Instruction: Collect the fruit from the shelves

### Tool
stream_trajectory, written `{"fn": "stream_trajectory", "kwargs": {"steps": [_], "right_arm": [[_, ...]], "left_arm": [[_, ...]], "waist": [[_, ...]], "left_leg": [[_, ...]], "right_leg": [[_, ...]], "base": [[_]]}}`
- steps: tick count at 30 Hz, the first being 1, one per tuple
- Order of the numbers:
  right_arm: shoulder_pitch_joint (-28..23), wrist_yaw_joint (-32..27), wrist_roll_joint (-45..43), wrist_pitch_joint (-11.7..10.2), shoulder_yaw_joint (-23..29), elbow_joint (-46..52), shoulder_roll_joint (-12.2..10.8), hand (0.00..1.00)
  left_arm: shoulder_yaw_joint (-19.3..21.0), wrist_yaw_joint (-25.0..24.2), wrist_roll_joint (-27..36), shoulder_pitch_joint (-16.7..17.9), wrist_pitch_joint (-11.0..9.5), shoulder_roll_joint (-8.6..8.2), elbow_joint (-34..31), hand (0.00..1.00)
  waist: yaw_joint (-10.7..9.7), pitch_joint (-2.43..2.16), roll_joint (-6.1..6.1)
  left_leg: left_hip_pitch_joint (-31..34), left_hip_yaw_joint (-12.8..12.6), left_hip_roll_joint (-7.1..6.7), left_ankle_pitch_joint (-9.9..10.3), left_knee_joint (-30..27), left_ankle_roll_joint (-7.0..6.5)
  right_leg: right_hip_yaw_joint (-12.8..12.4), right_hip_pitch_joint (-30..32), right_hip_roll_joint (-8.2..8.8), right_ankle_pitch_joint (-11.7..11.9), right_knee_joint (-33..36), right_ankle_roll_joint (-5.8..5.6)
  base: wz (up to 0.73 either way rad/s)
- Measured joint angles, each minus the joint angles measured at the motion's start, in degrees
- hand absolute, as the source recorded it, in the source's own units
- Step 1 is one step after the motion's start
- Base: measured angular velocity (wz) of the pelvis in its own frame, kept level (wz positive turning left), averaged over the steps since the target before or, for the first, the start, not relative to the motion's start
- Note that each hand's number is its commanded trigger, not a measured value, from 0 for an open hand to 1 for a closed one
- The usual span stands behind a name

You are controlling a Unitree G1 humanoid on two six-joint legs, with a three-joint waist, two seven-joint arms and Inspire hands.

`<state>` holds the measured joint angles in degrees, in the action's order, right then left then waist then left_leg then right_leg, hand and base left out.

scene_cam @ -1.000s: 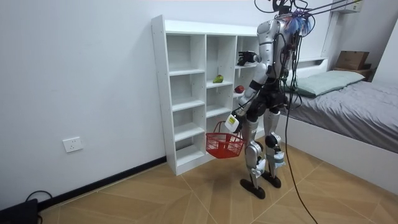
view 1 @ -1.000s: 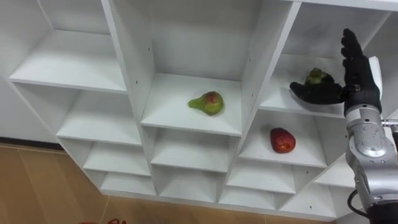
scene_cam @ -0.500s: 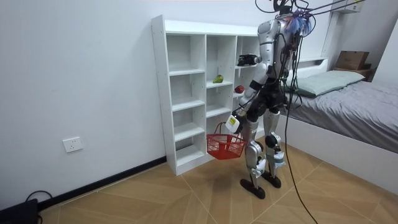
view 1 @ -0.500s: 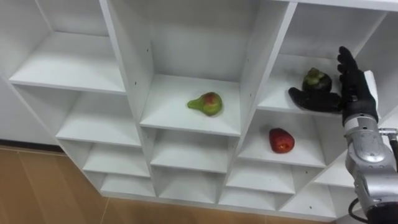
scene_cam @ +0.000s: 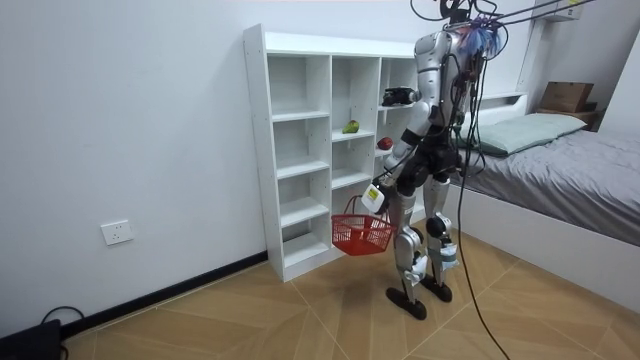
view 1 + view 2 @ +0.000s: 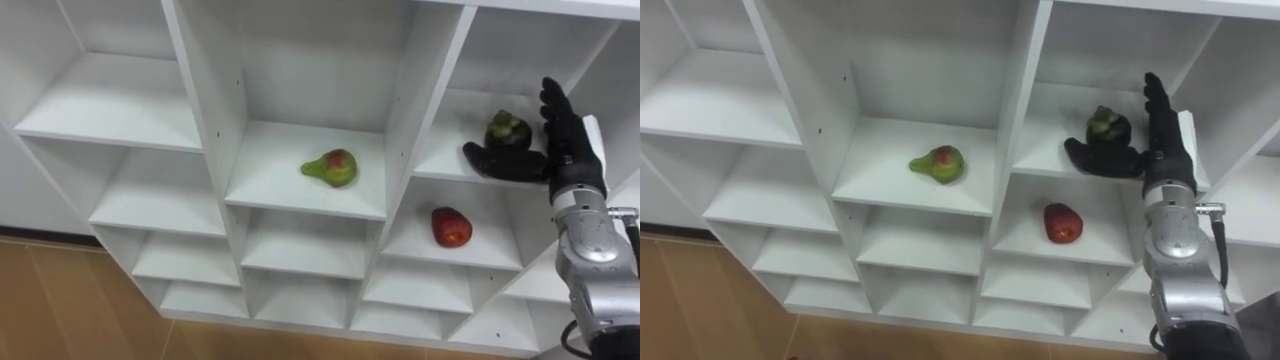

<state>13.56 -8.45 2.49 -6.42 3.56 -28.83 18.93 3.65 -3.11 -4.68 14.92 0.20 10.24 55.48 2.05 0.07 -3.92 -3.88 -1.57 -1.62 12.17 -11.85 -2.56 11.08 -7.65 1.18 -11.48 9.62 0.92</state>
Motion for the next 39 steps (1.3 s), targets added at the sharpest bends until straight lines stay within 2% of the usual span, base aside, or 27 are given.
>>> {"fn": "stream_trajectory", "kwargs": {"steps": [1,2,14,17,23,27,35,39], "right_arm": [[0.0,0.0,-0.1,0.0,0.0,-0.1,0.0,0.98],[0.0,0.0,-0.3,0.0,0.0,-0.1,0.0,1.0],[0.0,-0.7,-1.1,-0.4,0.0,-0.5,3.2,1.0],[0.2,-0.8,-1.1,-1.2,0.1,-1.6,3.2,1.0],[1.0,-0.6,-1.1,-1.2,0.0,-2.2,3.2,1.0],[1.0,-0.3,-1.1,-1.2,0.0,-2.0,3.2,1.0],[1.1,-0.8,-0.7,-1.1,-0.2,-1.8,3.2,1.0],[1.1,-0.7,0.0,-1.0,-0.1,-1.8,3.2,1.0]], "left_arm": [[0.0,0.2,0.0,0.1,0.0,0.0,-0.2,1.0],[0.0,0.2,0.0,0.2,0.0,0.01,-0.2,1.0],[-0.6,0.5,0.0,0.3,-0.1,0.48,-0.2,1.0],[-0.6,0.5,0.0,0.2,-0.1,0.55,-0.2,1.0],[-0.9,1.3,0.0,-0.1,-0.1,0.56,-0.4,1.0],[-1.7,1.7,0.0,-0.8,-0.1,0.65,-0.4,1.0],[-1.9,1.6,0.5,-1.6,-0.1,0.64,-0.4,1.0],[-1.9,1.0,0.6,-1.7,-0.1,0.49,-0.3,1.0]], "waist": [[0.0,0.01,0.02],[0.0,0.03,0.03],[0.0,0.16,0.03],[0.0,0.21,-0.13],[0.0,0.36,-0.55],[-0.2,0.28,-0.7],[0.0,-0.02,-0.26],[0.1,0.13,0.09]], "left_leg": [[-0.1,0.0,-0.01,0.0,0.0,0.0],[-0.2,0.0,-0.01,0.0,0.0,-0.01],[-0.7,0.1,0.05,-0.1,0.2,0.09],[-0.7,0.1,0.05,-0.1,0.2,0.09],[-0.2,0.2,-0.01,0.0,0.3,0.09],[0.1,0.1,0.03,0.0,0.2,0.09],[0.1,-0.2,0.02,-0.1,0.1,0.08],[-0.5,-0.8,0.05,-0.1,0.2,0.09]], "right_leg": [[0.0,-0.1,0.01,0.0,0.0,0.0],[0.0,-0.2,0.01,0.0,0.0,0.0],[-0.1,-0.5,-0.12,0.0,0.0,0.0],[-0.1,-0.5,-0.14,0.0,0.0,0.0],[0.0,-0.2,-0.17,0.0,0.0,0.0],[-0.1,0.2,-0.13,0.0,0.0,0.0],[-0.3,0.3,-0.08,0.0,0.1,0.0],[-0.7,-0.1,-0.12,0.0,0.0,0.0]], "base": [[0.0],[0.0],[0.0],[0.0],[0.0],[0.0],[0.0],[-0.03]]}}
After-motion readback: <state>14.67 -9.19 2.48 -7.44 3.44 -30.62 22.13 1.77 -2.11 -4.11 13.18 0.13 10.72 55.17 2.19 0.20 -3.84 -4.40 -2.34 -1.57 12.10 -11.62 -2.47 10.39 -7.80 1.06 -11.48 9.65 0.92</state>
